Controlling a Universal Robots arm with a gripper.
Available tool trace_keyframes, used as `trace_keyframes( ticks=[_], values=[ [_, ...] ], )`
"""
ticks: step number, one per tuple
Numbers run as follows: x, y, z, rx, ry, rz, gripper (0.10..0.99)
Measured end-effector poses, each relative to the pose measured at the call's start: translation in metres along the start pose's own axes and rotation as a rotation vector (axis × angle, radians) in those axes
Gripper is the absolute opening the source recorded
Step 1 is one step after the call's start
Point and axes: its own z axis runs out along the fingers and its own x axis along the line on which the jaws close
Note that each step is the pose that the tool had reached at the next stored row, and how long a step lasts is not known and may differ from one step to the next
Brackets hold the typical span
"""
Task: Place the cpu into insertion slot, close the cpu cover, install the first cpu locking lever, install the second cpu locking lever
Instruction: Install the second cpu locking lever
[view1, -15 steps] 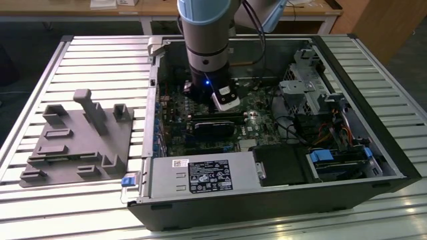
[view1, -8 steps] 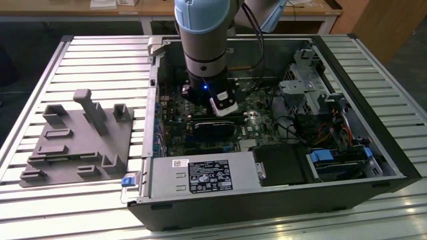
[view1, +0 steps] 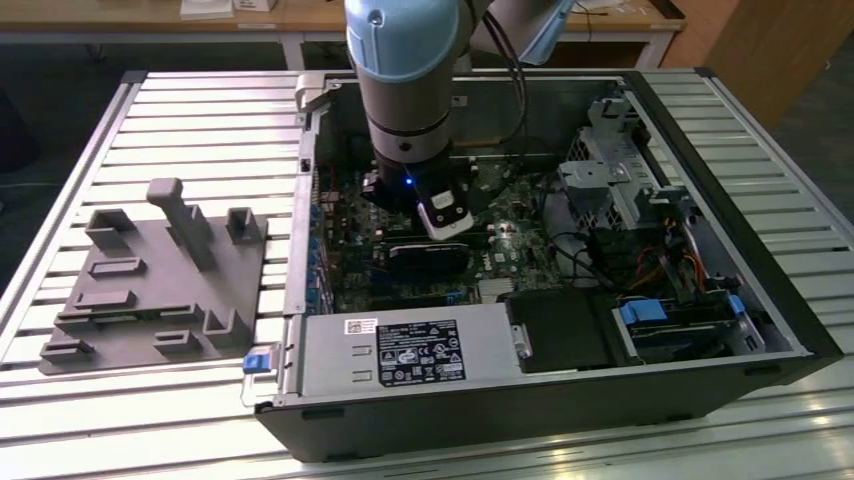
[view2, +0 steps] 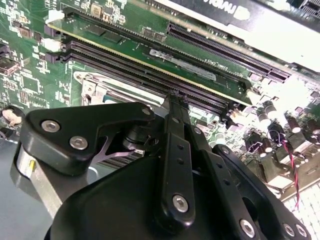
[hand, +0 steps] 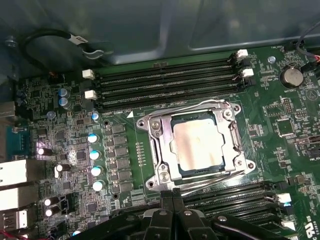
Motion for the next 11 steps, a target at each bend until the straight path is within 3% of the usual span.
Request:
trace_keyframes(
  ticks=[4,11],
  values=[
    [0.0000,-0.0001,0.0000,0.000,0.0003,0.000,0.106],
    [0.0004,-0.0017,0.0012,-0.033,0.0061,0.003,0.106]
  ],
)
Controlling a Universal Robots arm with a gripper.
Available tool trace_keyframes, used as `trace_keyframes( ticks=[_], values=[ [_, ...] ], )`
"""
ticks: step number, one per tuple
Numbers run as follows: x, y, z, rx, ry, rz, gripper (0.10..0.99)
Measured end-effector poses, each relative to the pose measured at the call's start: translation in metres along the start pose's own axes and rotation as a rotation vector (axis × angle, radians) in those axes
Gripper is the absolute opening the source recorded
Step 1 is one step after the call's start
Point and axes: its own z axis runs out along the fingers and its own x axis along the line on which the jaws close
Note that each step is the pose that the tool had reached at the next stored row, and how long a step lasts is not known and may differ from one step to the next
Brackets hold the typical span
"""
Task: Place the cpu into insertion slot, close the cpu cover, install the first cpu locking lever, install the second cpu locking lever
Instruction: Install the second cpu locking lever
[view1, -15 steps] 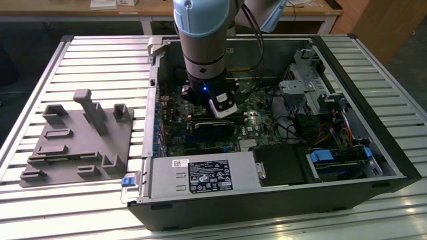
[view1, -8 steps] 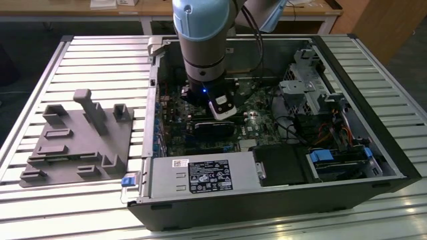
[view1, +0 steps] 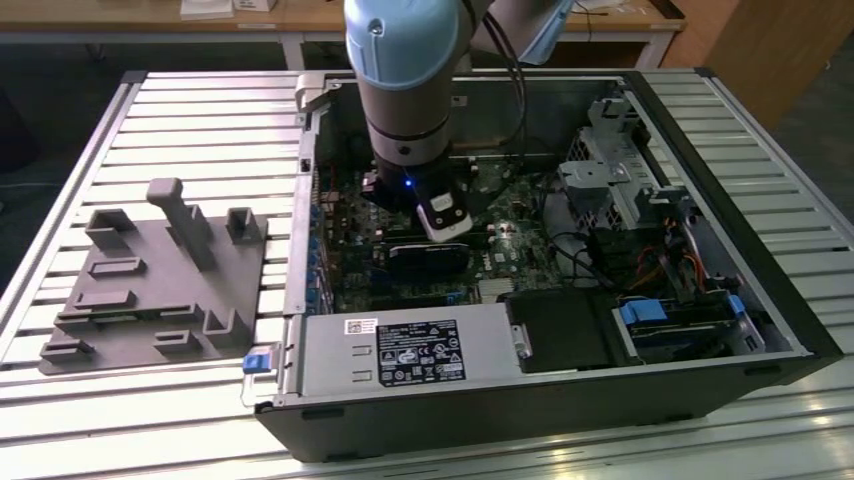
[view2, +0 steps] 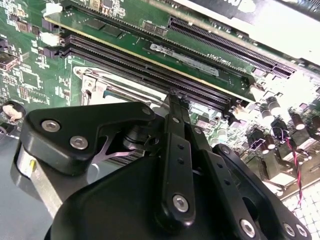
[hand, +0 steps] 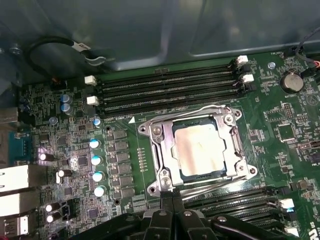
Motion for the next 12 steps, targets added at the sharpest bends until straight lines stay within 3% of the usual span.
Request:
trace_keyframes(
  ticks=[4,9,12],
  values=[
    [0.0000,-0.0023,0.0010,-0.013,0.0022,0.001,0.106],
    [-0.0007,-0.0073,0.0002,-0.019,0.0034,0.002,0.106],
    [-0.0002,-0.0087,0.0009,-0.037,0.0067,0.004,0.106]
  ],
)
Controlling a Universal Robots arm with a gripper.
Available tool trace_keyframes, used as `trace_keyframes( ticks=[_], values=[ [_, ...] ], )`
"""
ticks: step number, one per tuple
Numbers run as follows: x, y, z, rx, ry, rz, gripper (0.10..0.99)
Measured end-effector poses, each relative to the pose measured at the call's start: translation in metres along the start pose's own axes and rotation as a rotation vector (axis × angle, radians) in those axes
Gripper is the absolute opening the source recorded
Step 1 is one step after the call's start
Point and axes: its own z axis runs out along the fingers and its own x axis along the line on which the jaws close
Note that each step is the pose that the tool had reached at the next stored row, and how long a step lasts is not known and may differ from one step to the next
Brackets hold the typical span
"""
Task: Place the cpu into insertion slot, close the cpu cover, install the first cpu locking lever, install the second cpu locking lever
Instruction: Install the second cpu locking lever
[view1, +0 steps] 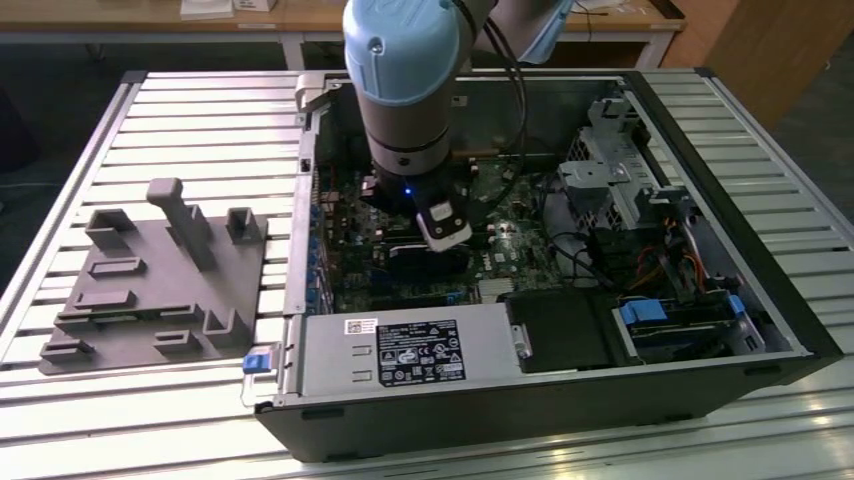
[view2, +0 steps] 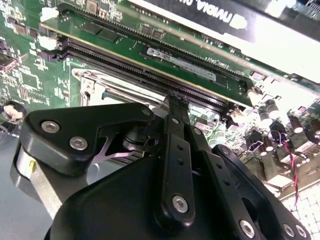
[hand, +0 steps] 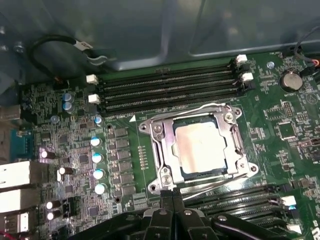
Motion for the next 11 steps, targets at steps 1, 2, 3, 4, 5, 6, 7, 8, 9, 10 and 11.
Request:
trace_keyframes(
  ticks=[1,2,3,4,5,6,7,8,9,10,11],
  values=[
    [0.0002,-0.0003,0.0003,-0.008,0.0013,0.001,0.106],
    [0.0004,-0.0006,0.0007,-0.015,0.0027,0.001,0.106],
    [0.0006,-0.0010,0.0010,-0.022,0.0039,0.002,0.106],
    [0.0009,-0.0013,0.0013,-0.028,0.0050,0.003,0.106],
    [0.0011,-0.0017,0.0018,-0.034,0.0060,0.003,0.106],
    [0.0013,-0.0020,0.0023,-0.039,0.0068,0.004,0.106],
    [0.0015,-0.0024,0.0028,-0.044,0.0077,0.004,0.106],
    [0.0018,-0.0027,0.0033,-0.048,0.0085,0.005,0.106],
    [0.0021,-0.0031,0.0039,-0.052,0.0093,0.005,0.106],
    [0.0023,-0.0035,0.0045,-0.056,0.0099,0.005,0.106],
    [0.0026,-0.0038,0.0050,-0.059,0.0104,0.006,0.106]
  ],
)
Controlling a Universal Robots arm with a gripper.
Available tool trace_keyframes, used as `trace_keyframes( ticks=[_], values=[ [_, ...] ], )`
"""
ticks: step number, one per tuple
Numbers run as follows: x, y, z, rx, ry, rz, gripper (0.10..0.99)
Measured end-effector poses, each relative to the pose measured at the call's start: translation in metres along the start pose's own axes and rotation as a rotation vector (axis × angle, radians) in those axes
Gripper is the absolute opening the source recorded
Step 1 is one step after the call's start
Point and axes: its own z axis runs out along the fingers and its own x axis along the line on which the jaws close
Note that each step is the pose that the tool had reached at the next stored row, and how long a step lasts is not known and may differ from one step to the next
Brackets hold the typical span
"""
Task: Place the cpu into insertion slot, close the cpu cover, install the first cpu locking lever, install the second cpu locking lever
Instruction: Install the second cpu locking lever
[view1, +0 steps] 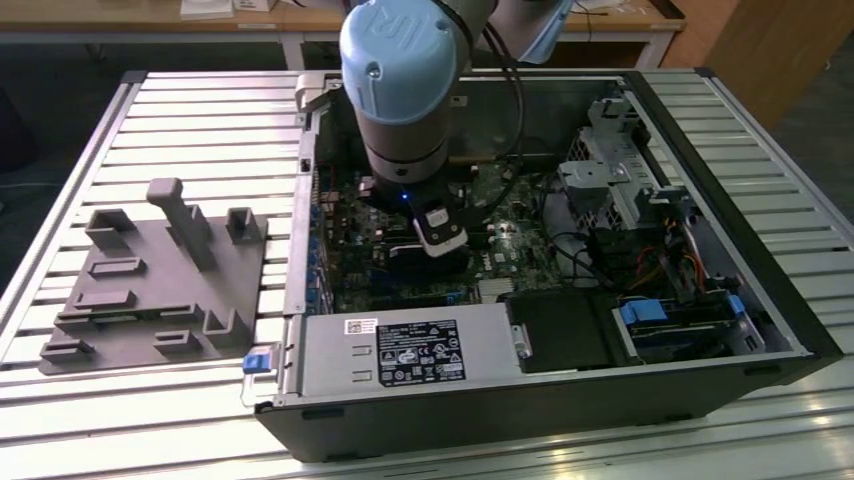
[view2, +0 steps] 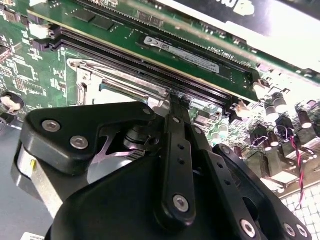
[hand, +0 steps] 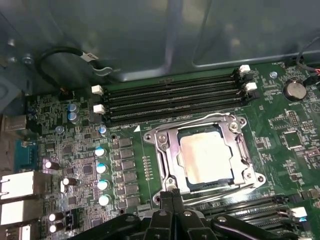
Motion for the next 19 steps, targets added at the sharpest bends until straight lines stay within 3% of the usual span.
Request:
trace_keyframes(
  ticks=[8,19],
  values=[
    [0.0031,-0.0019,0.0033,-0.010,0.0017,0.001,0.106],
    [0.0072,-0.0037,0.0058,-0.010,0.0019,0.001,0.106]
  ],
)
